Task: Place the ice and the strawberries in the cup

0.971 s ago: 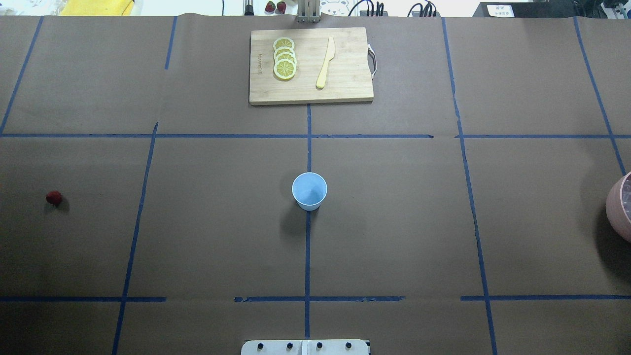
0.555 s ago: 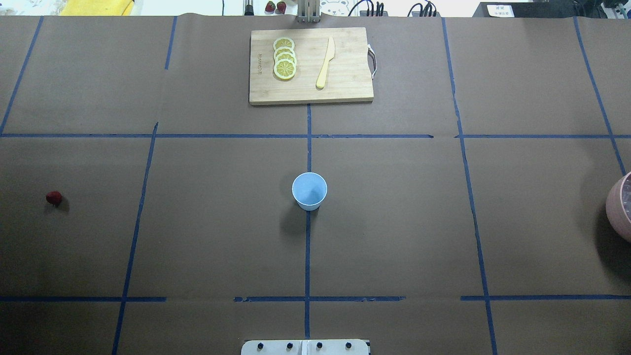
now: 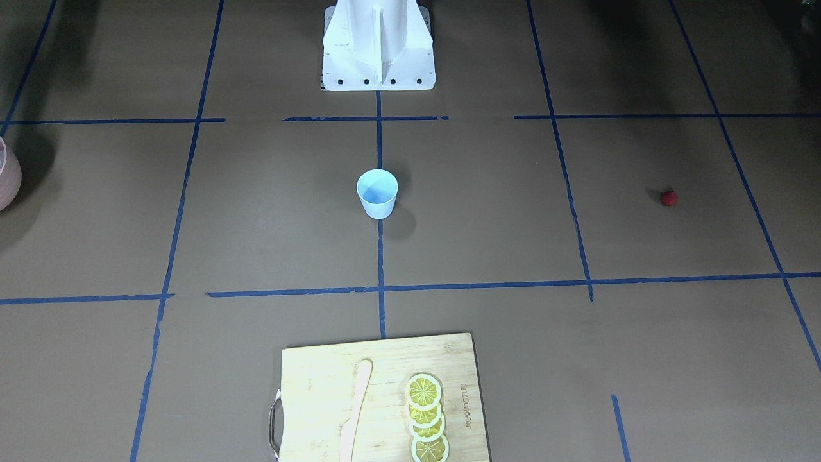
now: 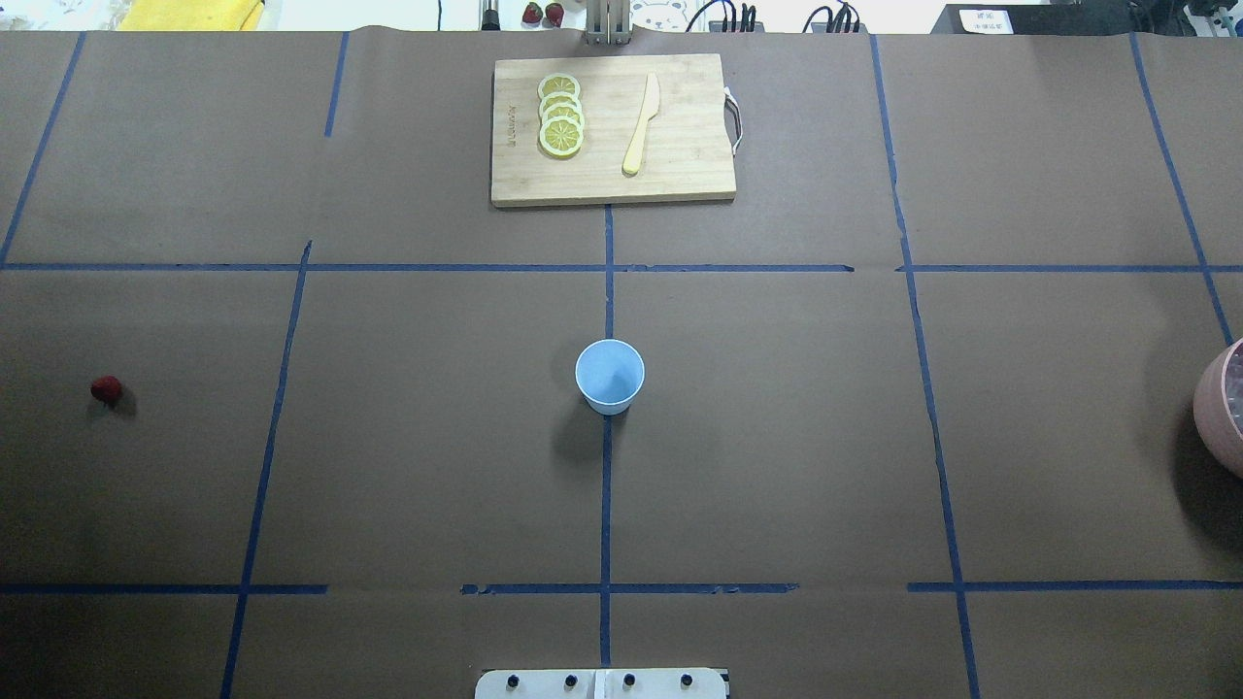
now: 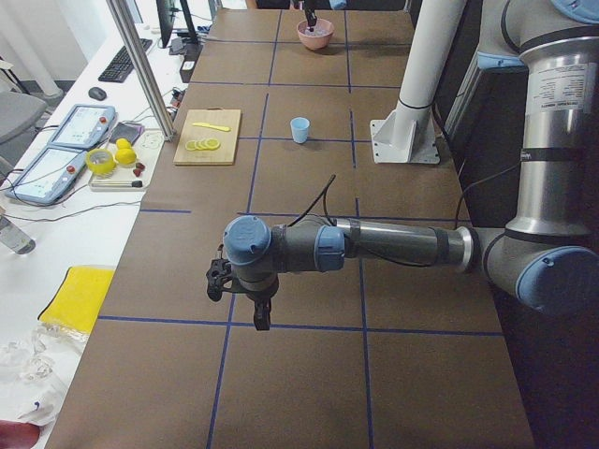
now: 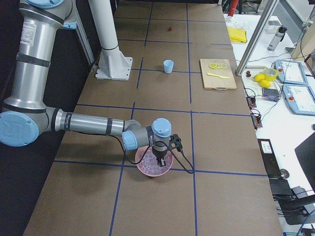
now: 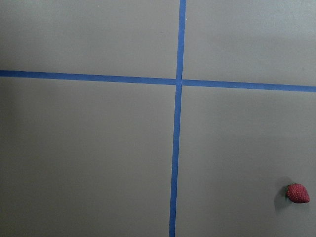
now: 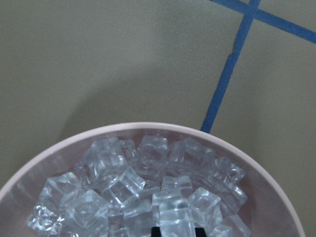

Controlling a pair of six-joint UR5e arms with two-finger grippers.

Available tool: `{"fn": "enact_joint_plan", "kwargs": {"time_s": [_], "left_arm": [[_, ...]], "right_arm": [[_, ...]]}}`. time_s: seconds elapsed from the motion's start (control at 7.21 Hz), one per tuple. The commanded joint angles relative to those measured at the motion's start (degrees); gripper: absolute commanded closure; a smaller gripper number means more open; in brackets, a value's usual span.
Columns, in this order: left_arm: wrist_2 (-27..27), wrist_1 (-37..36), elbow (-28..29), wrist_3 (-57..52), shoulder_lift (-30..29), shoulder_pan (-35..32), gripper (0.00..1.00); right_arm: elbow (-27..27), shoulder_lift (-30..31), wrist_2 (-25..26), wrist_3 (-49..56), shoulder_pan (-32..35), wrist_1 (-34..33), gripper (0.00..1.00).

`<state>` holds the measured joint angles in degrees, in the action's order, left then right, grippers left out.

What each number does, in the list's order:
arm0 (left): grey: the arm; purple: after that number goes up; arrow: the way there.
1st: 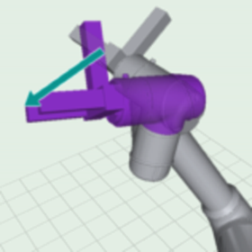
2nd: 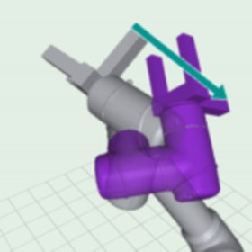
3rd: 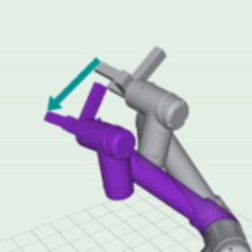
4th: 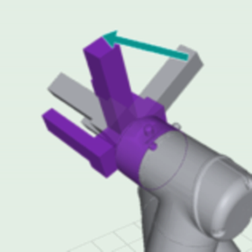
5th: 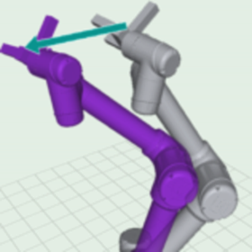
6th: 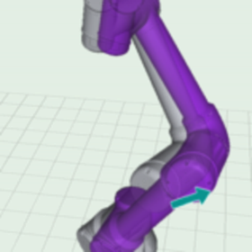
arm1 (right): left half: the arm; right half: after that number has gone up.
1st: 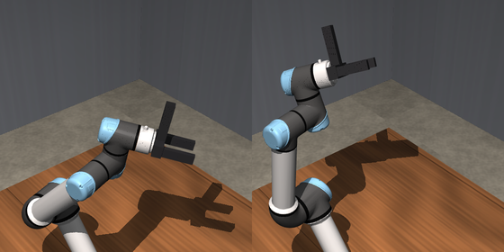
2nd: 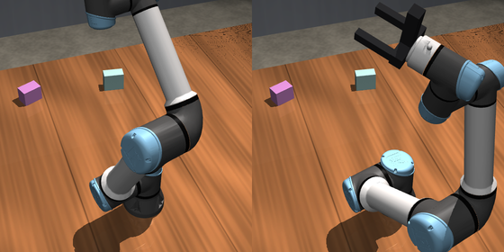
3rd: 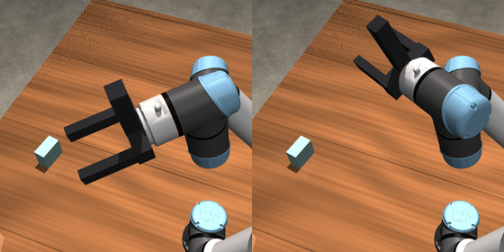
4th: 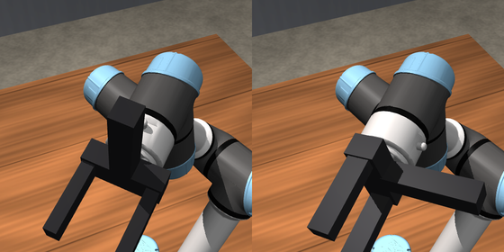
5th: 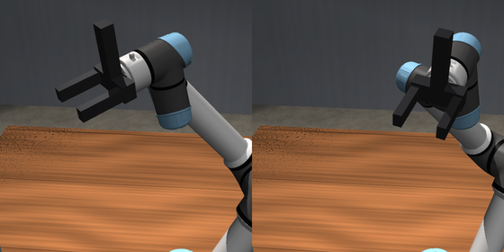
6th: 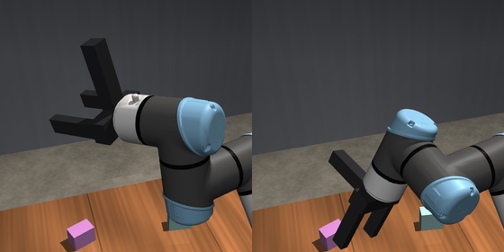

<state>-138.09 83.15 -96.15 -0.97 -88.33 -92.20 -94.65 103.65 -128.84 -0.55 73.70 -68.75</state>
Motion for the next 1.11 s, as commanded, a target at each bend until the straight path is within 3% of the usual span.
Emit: {"fn": "enact_joint_plan", "kwargs": {"time_s": [0.0, 0.28, 0.42, 0.69, 0.97], "left_arm": [[-0.1, 0.0, 0.0, 0.1, 0.0, 0.0, 0.00], [-0.1, 0.0, 0.0, 0.1, 0.0, 0.0, 0.00], [-0.1, 0.0, 0.0, 0.1, -0.1, 0.0, 0.00], [-0.2, 0.0, 0.2, 0.1, -0.1, 0.0, 0.00], [-0.2, 0.0, 0.6, 0.1, -0.2, 0.1, 0.00]], "right_arm": [[-2.5, 0.2, -0.1, 0.0, 0.1, -0.5, 1.00], [-6.0, -0.2, -1.1, 0.1, 4.3, -2.3, 1.00], [-10.1, -0.2, -1.5, 0.4, 5.1, -6.4, 1.00], [-20.9, -6.0, -1.8, 0.4, 5.6, -25.4, 1.00], [-21.5, -19.7, -1.7, -0.4, 5.2, -39.6, 1.00]]}}
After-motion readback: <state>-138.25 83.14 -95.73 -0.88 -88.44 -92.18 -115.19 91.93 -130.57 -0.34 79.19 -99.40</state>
